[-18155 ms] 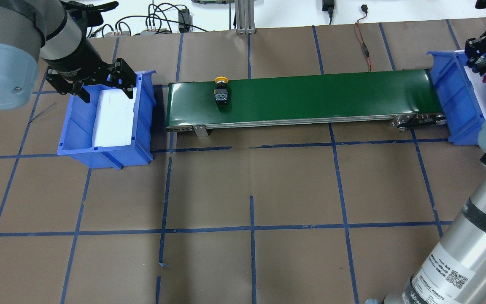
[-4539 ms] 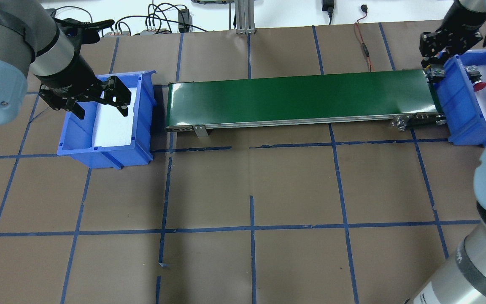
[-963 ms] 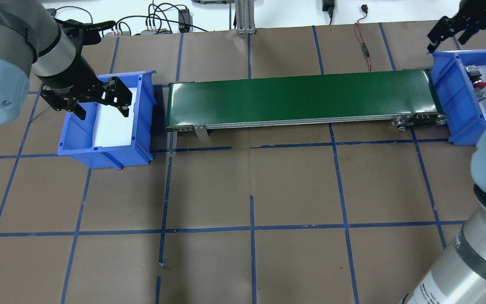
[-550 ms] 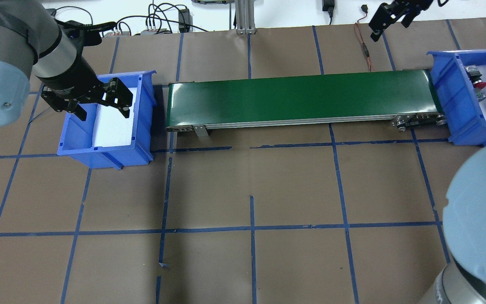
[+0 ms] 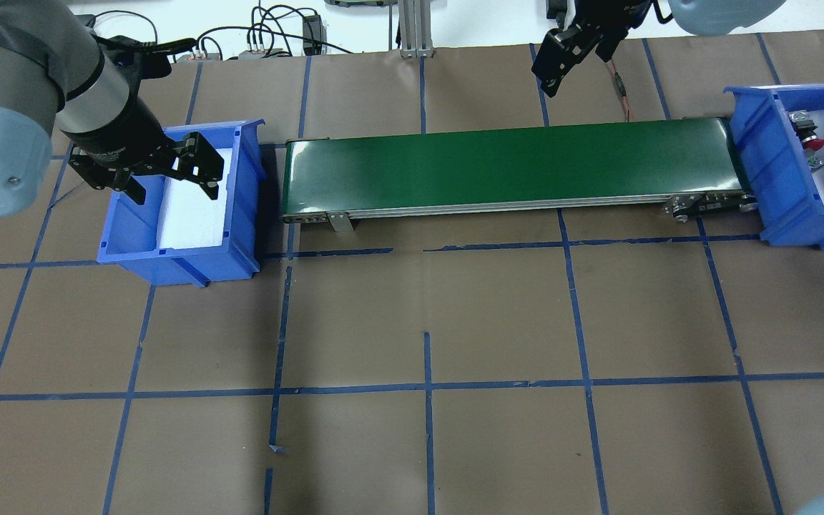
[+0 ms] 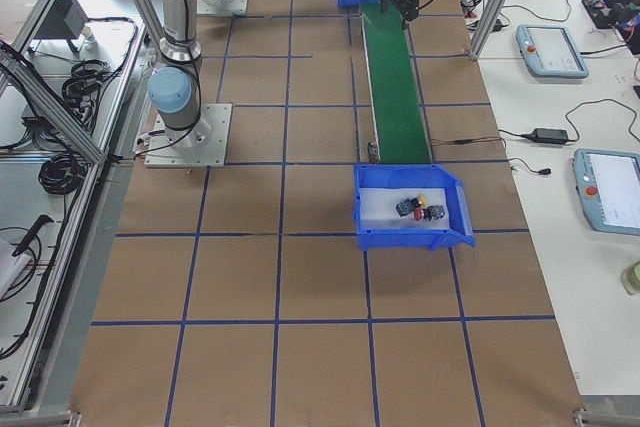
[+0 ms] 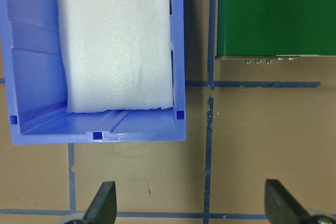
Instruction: Transport two buttons from left to right
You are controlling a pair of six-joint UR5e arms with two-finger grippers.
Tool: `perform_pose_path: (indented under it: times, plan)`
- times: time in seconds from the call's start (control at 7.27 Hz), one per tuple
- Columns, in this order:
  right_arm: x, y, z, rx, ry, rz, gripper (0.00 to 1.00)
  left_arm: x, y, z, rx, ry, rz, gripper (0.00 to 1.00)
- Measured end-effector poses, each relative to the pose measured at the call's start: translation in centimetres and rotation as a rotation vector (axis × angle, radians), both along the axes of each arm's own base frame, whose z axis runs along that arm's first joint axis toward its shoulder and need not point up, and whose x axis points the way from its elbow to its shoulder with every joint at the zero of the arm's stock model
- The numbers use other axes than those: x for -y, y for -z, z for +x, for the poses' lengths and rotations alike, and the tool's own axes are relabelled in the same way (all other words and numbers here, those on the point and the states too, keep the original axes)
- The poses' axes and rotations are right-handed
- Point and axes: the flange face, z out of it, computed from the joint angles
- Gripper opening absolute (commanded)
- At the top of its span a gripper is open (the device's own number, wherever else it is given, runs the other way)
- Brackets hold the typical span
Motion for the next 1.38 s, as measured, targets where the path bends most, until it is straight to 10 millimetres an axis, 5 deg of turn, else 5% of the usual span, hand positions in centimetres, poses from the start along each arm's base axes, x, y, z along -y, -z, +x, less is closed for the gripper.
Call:
perform_pose_path:
  times: [0.41,0.83,1.38]
  plan:
    - [-2.6,-0.4,-0.8,-0.017,0.353,0.013,1.00,0.5,0.1,0.1,0.000,-0.002,0.002,1.00]
    - [-2.3,0.9,-4.0,-0.038,0.443,0.041,1.00,1.0,-0.3,0.2,0.000,-0.002,-0.005,1.00]
    - [-2.2,1.1,-4.5,-0.040,0.452,0.046,1.00,1.9,-0.4,0.1,-0.001,-0.001,-0.009,1.00]
